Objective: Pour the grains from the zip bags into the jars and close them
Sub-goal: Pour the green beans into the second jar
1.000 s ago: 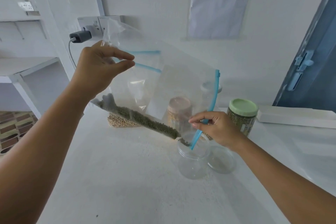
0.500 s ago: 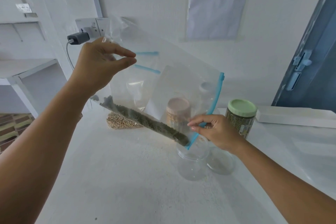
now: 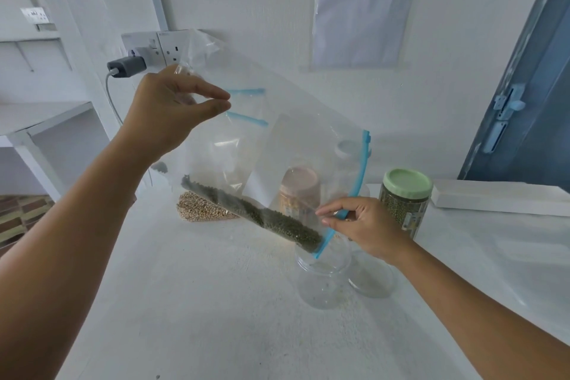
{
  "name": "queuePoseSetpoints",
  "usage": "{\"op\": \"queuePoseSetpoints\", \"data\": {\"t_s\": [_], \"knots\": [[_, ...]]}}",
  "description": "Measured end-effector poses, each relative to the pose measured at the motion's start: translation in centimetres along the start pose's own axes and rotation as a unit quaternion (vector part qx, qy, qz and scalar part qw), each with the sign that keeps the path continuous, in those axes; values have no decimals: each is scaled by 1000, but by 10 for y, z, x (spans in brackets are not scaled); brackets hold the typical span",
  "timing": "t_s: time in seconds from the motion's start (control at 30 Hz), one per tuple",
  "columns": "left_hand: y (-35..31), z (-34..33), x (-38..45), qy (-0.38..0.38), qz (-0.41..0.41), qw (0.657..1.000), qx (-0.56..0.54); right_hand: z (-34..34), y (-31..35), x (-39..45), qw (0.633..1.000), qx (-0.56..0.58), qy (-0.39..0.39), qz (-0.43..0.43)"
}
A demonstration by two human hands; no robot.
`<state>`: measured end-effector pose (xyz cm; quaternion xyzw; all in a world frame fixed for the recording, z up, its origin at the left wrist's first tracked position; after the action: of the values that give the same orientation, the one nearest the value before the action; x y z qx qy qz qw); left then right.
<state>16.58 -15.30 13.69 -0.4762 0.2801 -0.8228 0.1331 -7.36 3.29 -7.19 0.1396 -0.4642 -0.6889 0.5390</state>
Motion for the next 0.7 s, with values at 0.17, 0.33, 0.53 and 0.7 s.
{"op": "queuePoseSetpoints", "data": {"t_s": [0.17, 0.33, 0.53, 0.7], "knots": [[1, 7, 8, -4, -3, 1000, 2, 0, 8, 4, 1000, 10, 6, 4], [-9, 10, 15, -4, -12, 1000, -2, -1, 12, 8, 999, 35, 3, -5], [-11, 5, 18, 4, -12, 1000, 5, -3, 10, 6, 999, 43, 2, -9], [-14, 1, 21, 13, -14, 1000, 10, -2, 8, 6, 999, 40, 2, -11]]}}
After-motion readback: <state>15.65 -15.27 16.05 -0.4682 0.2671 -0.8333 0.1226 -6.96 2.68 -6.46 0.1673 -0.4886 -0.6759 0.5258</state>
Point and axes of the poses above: each hand's wrist, its own x-axis towards the middle knuckle, its own z-axis out of the back of the hand, y = z × x, the point moved 7 cm from there along x, towards the middle knuckle, and after that the axes turned 10 degrees about -x, right-handed, at the moved point
